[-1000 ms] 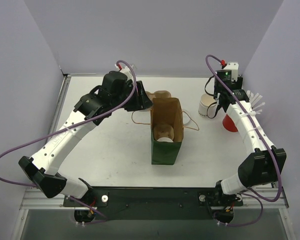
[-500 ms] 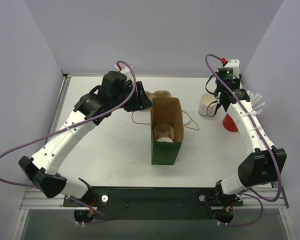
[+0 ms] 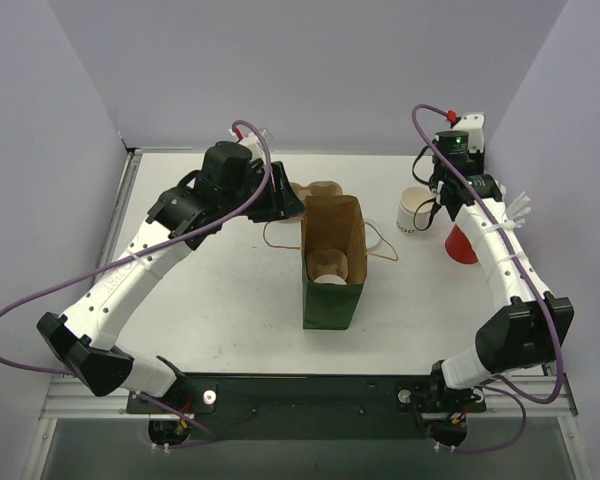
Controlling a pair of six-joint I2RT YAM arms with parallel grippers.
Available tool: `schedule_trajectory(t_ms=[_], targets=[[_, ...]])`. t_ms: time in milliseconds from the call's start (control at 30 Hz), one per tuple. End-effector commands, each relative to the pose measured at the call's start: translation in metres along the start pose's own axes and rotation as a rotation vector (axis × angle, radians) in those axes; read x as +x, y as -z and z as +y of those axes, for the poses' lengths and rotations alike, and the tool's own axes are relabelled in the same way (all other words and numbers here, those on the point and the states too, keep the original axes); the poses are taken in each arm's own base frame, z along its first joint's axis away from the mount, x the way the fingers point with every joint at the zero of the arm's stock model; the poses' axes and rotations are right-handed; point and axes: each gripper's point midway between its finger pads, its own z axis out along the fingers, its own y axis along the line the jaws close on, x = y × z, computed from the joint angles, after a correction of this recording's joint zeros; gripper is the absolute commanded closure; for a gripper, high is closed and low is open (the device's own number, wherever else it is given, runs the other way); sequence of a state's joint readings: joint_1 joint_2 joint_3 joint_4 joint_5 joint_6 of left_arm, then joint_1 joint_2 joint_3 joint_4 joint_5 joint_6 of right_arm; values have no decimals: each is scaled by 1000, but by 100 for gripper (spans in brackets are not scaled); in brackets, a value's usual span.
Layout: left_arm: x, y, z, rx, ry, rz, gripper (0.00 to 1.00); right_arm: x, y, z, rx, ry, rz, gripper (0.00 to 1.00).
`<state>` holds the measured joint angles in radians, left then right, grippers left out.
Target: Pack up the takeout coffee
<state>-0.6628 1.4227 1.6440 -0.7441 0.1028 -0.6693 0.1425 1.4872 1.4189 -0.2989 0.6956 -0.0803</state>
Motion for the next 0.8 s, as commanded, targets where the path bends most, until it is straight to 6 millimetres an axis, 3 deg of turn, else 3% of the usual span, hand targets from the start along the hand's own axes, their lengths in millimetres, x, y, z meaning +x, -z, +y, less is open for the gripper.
schedule_trajectory(t_ms=[0,333,567,767], targets=[[-17,11,-11,55,-15,-66,44,-32,12,-31,82,-58,-56,100],[-19,9,-7,47,-10,-63,43,-63,56,-62,35,-180,-108,100],[-22,7,-7,49,-6,-64,43,-94,124,-87,-31,-283,-230,100],[-25,7,-4,36,-1,-74,43,-114,195,-76,-365,-467,-330,100]])
